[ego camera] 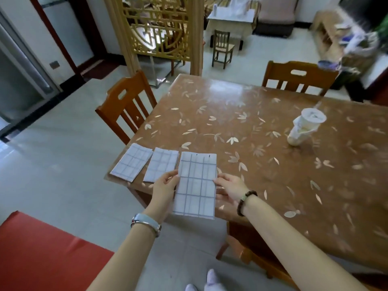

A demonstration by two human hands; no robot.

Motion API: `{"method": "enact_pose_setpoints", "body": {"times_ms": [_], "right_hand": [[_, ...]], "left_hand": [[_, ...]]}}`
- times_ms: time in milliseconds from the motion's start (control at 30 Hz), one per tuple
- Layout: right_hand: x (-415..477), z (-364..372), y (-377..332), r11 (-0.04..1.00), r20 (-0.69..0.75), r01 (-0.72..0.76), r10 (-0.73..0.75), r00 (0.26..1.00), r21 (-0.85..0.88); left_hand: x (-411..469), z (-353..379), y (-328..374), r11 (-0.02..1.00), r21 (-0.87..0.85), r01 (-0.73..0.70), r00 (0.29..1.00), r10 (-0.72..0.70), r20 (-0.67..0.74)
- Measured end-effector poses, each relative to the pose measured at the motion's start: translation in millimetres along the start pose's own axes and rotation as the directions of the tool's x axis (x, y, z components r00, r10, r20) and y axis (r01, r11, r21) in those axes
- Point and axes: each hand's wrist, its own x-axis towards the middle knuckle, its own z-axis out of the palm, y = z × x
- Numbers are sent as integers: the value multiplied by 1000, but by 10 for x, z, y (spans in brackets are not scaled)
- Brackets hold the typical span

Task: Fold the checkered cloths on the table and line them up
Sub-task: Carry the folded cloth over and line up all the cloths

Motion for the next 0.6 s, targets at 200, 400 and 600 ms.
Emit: {"method": "enact_pose_setpoints", "body": {"times_ms": [200, 400, 600], "right_hand": [[229, -304, -9, 999, -107, -28, 30, 994, 19], [510, -592, 48, 998, -231, -58, 64, 971, 31], [713, -833, 57, 995, -268, -88, 97, 958, 48]], "left_hand": [[340, 353, -70, 997, 47, 60, 995, -64, 81], [635, 675, -160, 992, 96, 78, 985, -91, 144], [889, 944, -352, 976, 186, 111, 973, -144, 179]]}}
